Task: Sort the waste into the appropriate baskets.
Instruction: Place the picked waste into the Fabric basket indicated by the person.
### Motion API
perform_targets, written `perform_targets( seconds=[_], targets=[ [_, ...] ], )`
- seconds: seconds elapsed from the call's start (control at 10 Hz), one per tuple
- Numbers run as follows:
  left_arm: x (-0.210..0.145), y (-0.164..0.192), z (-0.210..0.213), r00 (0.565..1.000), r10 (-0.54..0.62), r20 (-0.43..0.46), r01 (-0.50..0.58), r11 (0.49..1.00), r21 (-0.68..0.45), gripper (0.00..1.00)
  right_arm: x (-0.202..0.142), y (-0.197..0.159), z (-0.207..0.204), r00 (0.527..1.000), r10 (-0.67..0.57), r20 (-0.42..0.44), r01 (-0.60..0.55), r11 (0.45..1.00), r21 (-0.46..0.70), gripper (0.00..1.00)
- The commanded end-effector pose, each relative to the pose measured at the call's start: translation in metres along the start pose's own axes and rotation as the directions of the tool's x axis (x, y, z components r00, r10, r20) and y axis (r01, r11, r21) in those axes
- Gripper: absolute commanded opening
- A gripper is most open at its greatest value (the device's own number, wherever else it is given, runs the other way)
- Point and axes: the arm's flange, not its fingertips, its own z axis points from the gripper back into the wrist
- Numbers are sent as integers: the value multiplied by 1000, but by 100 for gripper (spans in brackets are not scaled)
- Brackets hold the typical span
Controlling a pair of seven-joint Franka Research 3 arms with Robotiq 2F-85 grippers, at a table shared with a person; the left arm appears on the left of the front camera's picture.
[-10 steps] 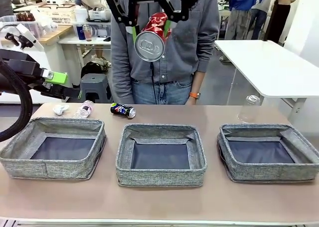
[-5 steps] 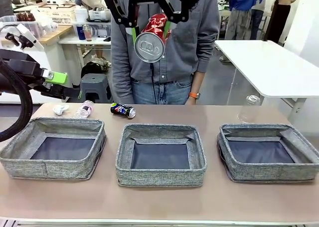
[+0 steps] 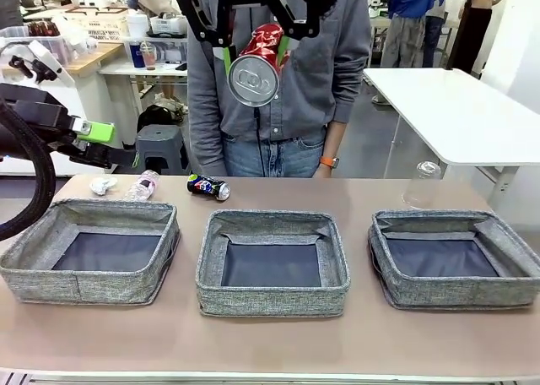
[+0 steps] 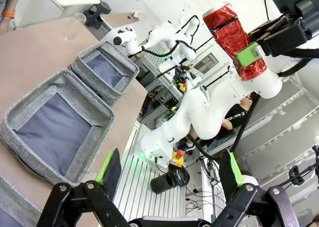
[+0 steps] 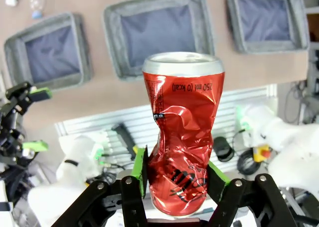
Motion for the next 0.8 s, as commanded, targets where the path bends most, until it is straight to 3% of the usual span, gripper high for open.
perform_targets(
  seconds=[0.0,0.7],
  targets=[
    [0,0,-2,1000,-20,15,20,1000,-15,100,-2,0,2,1000,-14,8,14,1000,-1,48],
    [0,0,-2,1000,-20,15,20,1000,-15,100,-2,0,2,1000,-14,8,14,1000,-1,48]
  ],
)
